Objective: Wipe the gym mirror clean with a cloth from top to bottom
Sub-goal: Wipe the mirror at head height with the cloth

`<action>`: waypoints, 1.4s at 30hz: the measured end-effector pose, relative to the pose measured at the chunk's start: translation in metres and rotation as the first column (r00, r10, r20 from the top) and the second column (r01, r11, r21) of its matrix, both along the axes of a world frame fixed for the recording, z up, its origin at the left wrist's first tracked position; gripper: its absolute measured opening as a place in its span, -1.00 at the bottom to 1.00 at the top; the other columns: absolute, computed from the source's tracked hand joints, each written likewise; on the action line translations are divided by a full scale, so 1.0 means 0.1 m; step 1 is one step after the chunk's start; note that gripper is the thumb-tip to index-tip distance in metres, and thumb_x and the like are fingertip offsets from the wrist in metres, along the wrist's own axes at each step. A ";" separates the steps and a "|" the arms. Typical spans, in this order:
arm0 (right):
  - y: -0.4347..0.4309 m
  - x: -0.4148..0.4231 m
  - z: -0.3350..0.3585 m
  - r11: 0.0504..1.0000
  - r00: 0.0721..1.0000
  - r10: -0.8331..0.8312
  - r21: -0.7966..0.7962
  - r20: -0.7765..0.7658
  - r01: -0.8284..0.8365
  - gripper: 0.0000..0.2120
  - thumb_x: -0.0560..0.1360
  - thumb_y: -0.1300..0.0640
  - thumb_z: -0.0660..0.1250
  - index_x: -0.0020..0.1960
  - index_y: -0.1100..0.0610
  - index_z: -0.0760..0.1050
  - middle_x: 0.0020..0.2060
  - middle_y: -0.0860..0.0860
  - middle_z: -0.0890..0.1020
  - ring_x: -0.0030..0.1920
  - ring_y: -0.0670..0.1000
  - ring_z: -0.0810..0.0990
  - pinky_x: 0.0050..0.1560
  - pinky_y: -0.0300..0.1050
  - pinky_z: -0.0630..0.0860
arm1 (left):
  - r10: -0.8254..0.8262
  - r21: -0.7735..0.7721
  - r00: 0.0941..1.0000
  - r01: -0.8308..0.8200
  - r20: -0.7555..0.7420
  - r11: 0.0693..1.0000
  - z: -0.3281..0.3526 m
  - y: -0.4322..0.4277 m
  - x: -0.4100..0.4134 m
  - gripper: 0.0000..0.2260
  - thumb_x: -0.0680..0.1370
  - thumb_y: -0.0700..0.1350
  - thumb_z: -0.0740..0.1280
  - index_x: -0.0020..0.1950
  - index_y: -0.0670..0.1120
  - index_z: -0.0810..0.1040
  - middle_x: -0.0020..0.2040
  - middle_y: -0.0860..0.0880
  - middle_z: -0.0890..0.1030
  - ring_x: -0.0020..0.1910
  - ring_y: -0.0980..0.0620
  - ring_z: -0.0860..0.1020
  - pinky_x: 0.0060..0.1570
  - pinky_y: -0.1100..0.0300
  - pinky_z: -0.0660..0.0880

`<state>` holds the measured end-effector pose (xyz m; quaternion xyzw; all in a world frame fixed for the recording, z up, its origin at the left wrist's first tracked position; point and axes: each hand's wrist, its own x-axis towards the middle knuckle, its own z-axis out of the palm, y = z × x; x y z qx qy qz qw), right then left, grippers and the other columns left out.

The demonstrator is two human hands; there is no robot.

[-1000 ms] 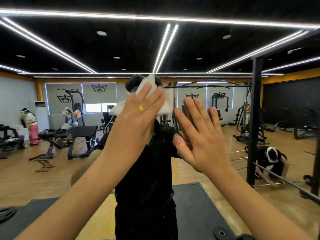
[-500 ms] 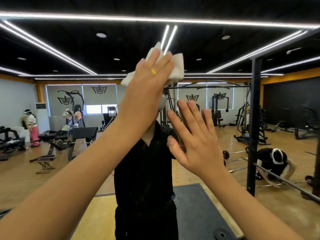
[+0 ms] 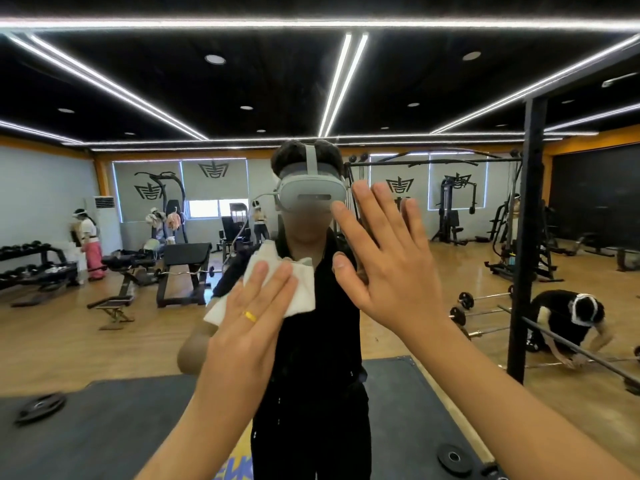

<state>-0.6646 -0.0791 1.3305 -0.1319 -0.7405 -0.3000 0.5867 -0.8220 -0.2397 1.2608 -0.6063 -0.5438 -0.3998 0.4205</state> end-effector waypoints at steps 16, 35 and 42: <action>-0.01 0.02 0.01 0.998 0.998 0.064 -0.031 0.026 -0.063 -0.42 0.66 -0.06 0.18 0.64 0.07 0.24 0.64 0.15 0.17 0.65 0.16 0.08 0.63 0.26 -0.01 | 0.126 0.142 0.991 -0.120 -0.036 0.983 0.19 0.16 0.06 -0.39 0.52 -0.43 0.43 0.54 -0.19 0.36 0.55 -0.10 0.37 0.64 -0.05 0.14 0.63 0.02 0.03; -0.01 0.01 0.01 0.999 0.999 0.037 -0.013 -0.003 -0.037 -0.44 0.66 -0.02 0.25 0.61 0.11 0.28 0.61 0.19 0.24 0.64 0.20 0.15 0.60 0.32 0.06 | 0.004 0.023 1.000 -0.004 0.009 1.000 -0.28 0.09 0.03 -0.58 0.79 -0.05 -0.06 0.47 -0.17 0.46 0.51 -0.09 0.44 0.64 -0.02 0.16 0.63 0.02 0.04; 0.00 0.23 0.05 0.982 0.982 0.179 -0.074 0.064 -0.174 -0.44 0.65 0.01 0.22 0.61 0.12 0.28 0.64 0.16 0.18 0.66 0.15 0.06 0.63 0.28 -0.08 | 0.021 0.029 0.999 -0.020 -0.049 0.999 0.00 0.14 0.09 -0.60 0.79 -0.03 -0.03 0.49 -0.16 0.43 0.53 -0.10 0.42 0.64 -0.04 0.16 0.62 0.03 0.05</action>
